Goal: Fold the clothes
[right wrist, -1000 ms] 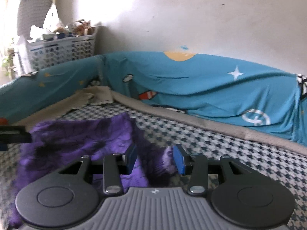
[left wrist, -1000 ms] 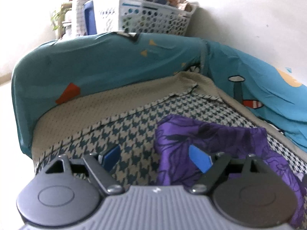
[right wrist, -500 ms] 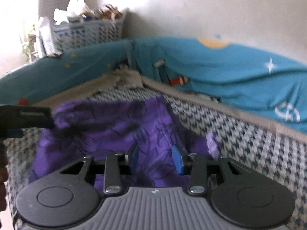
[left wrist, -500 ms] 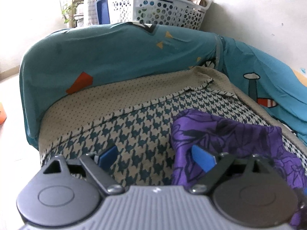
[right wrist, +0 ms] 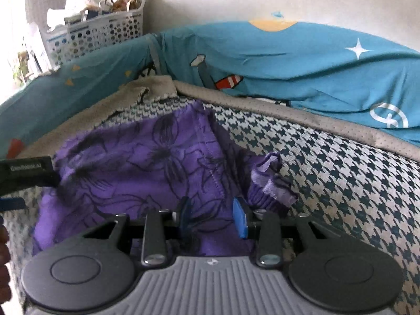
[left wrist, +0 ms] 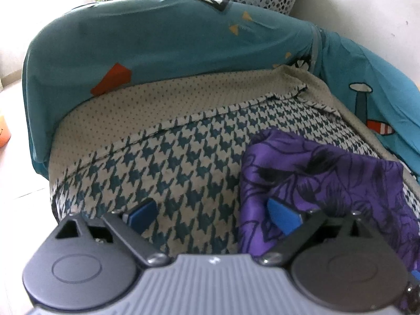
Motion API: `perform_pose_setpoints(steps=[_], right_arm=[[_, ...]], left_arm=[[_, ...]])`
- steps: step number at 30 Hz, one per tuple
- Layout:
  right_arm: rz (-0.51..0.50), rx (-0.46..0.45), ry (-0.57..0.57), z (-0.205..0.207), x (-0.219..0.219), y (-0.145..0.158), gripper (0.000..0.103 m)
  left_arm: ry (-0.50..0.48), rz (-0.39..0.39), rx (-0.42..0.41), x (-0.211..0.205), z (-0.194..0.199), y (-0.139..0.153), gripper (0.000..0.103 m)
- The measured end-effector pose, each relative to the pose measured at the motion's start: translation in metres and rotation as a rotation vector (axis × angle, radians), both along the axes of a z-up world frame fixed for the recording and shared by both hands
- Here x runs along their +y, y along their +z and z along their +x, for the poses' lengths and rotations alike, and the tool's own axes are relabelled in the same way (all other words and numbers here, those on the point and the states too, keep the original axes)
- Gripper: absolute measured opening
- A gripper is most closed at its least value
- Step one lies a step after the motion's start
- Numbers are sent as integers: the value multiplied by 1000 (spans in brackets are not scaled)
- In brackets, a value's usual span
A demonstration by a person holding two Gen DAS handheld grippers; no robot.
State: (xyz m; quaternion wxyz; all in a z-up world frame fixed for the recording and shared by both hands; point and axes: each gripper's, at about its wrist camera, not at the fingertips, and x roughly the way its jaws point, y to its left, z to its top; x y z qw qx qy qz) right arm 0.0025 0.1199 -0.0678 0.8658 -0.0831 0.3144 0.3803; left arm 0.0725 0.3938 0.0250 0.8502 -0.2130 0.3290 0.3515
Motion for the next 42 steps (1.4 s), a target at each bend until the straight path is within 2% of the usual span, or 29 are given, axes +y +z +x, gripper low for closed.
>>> perform_pose_setpoints(steps=[5,13,17,22,28,32,37,42], right_arm=[[11,-22,-4,-13,-20,11,35],[10,-9,-79,-15,-46,11,35],[-26,8,-123,-8,-45,3,35],[-76,46,-156,-1,-43,-10,35],[-129,66,-178,3,-36,-12,37],[-124,87,-185,-3,-40,1,39],[-106,99,-159,-19,-50,20,42],[-106,103,-120,-32,-59,33,53]], left_arm=[[-6,60,-54,-11,-13,21,95],[-82,16,-70,-28,-35,32,95],[-105,41,-59,-36,-46,33,96],[-139,20,-24,-44,-48,25,96],[-170,-4,41,-53,-43,12,97],[-166,-13,59,-53,-40,8,99],[-173,-29,42,-58,-43,15,99],[-193,-51,17,-70,-48,27,103]])
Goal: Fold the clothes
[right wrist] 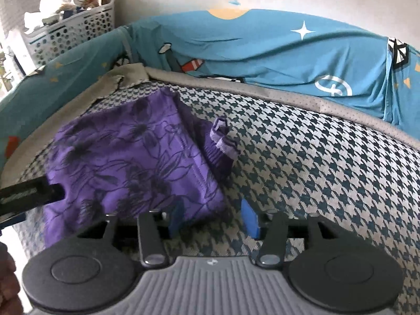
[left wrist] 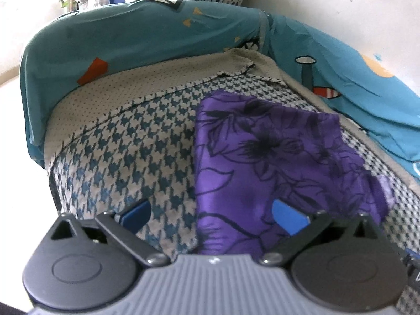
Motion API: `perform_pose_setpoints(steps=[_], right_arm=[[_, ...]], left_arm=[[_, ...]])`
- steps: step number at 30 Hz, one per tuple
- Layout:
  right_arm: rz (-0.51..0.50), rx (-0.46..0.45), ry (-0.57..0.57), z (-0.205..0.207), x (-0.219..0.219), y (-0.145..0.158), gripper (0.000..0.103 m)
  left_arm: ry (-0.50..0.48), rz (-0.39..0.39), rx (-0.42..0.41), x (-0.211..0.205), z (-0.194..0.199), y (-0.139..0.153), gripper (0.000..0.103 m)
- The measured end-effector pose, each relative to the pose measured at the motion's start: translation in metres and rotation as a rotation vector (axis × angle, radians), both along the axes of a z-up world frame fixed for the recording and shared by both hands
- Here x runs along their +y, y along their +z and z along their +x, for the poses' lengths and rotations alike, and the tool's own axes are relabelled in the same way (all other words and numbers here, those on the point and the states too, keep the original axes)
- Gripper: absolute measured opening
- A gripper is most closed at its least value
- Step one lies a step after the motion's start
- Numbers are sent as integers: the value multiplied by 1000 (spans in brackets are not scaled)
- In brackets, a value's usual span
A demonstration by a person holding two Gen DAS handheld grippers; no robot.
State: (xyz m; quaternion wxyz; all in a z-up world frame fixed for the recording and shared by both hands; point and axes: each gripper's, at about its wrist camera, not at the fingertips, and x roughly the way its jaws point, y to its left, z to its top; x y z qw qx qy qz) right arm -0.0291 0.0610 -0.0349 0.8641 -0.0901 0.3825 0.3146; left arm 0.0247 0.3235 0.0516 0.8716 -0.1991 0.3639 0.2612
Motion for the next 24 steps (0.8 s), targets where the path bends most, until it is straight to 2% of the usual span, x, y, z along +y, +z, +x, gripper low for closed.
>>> perform_pose_setpoints(steps=[5,8,14,24], right_arm=[[6,23,57,-3,-9,1,57],[-3,55,86,-1,-16,-1,63],[11,89,155,0,-31,-5,72],[5,45,188,-1,-19,7,75]], left_arm=[[-22,15,-14,-15,-2,8,103],[-25,-8,-8,-21,-2,9,103],[-51,61,28,-36,-3,5,103],[-63,139,95,-52,-14,-5,103]])
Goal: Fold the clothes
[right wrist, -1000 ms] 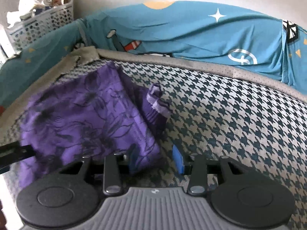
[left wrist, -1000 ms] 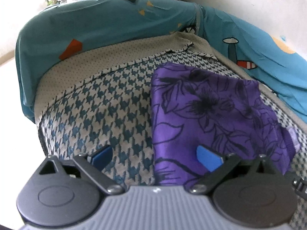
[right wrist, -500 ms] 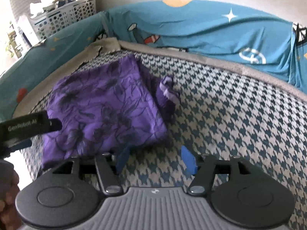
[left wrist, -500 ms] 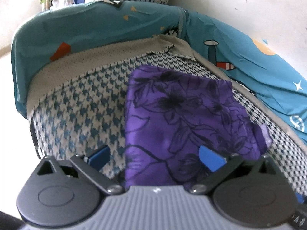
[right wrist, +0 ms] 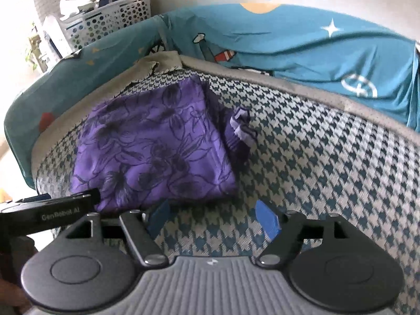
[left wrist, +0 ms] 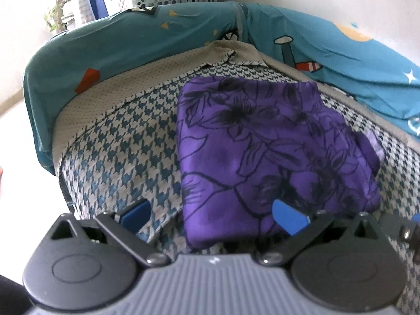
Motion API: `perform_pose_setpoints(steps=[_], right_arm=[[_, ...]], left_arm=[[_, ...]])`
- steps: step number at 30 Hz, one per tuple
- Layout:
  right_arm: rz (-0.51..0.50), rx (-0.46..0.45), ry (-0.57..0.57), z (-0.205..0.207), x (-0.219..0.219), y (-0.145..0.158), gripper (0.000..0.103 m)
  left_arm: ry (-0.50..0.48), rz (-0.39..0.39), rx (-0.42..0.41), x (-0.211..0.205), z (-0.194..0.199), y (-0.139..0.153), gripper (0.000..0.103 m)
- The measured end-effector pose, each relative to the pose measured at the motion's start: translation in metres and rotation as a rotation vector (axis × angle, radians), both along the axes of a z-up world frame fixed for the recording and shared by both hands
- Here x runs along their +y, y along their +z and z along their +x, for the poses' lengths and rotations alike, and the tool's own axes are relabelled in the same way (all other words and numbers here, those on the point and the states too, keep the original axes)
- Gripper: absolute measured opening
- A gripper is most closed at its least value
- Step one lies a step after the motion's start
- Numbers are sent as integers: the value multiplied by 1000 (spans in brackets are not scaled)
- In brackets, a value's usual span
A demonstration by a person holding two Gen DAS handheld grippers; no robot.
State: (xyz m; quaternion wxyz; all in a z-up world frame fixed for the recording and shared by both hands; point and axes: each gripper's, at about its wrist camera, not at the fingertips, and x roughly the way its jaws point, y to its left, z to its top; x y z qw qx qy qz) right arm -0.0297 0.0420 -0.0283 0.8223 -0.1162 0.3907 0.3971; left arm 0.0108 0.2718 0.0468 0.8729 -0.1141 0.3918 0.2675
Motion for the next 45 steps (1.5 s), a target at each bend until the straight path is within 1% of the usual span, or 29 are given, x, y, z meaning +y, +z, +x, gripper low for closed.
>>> perform_pose_setpoints(steps=[4,8,11,21,28,34,45], right_arm=[[-31,-17,-7,-1,2,-5,78],[-57,-17,-14,1,3,-9,78],[-62,-13,-7,0,4,-11,78],[-80,1,24,-6,11,-16,79],[-101,4,33,-8,13,-20,79],[-122,-11,37,-9,14,-21,79],[-111,7,56,-10,14,-22,79]], left_arm=[[14,0,13,0,-2,0,103],[17,-32,38,-2,-3,-5,103],[15,-53,56,-1,-4,-9,103],[30,-74,73,2,-4,-11,103],[24,-71,83,1,-5,-11,103],[7,-71,100,-3,-5,-14,103],[12,-84,110,-4,-5,-16,103]])
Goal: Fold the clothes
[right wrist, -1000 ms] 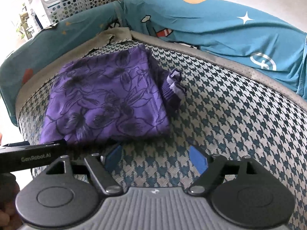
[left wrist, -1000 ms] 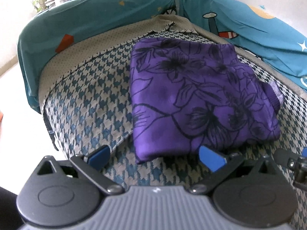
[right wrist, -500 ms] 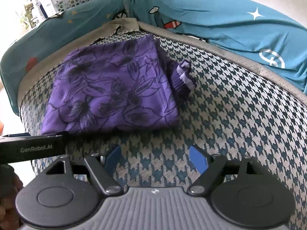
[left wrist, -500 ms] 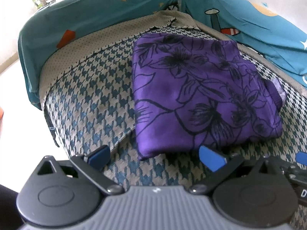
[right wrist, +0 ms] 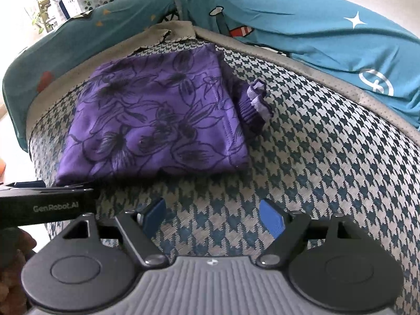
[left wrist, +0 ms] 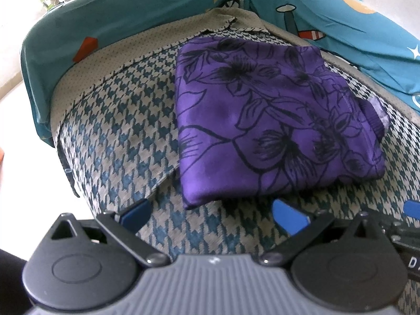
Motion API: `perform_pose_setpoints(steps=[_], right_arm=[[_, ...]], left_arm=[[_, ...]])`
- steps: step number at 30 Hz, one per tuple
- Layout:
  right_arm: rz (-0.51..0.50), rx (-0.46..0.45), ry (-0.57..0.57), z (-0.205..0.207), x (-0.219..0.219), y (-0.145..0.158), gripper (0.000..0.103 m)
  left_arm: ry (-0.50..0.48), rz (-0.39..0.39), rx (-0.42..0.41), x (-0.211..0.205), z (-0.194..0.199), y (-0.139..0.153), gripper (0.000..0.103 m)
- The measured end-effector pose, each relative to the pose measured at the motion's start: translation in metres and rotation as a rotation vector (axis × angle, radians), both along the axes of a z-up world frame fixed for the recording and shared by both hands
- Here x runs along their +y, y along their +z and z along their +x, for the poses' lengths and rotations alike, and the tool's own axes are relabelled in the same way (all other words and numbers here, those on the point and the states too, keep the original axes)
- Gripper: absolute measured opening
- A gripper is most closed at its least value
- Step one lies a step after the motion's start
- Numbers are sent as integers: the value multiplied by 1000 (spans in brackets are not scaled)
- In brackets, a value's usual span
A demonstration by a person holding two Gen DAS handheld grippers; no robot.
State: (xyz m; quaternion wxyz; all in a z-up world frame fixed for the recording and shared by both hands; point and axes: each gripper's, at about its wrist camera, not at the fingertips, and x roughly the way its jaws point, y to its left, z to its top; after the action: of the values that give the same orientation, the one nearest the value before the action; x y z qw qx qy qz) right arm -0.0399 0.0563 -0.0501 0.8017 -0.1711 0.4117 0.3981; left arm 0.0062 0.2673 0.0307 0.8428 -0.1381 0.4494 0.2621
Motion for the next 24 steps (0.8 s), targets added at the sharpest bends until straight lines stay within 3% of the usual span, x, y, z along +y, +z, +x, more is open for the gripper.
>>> perform_pose_setpoints(steps=[24], right_arm=[[4,14,20,-1,2,0,79]], left_arm=[[11,2,1,1,-2,0,103]])
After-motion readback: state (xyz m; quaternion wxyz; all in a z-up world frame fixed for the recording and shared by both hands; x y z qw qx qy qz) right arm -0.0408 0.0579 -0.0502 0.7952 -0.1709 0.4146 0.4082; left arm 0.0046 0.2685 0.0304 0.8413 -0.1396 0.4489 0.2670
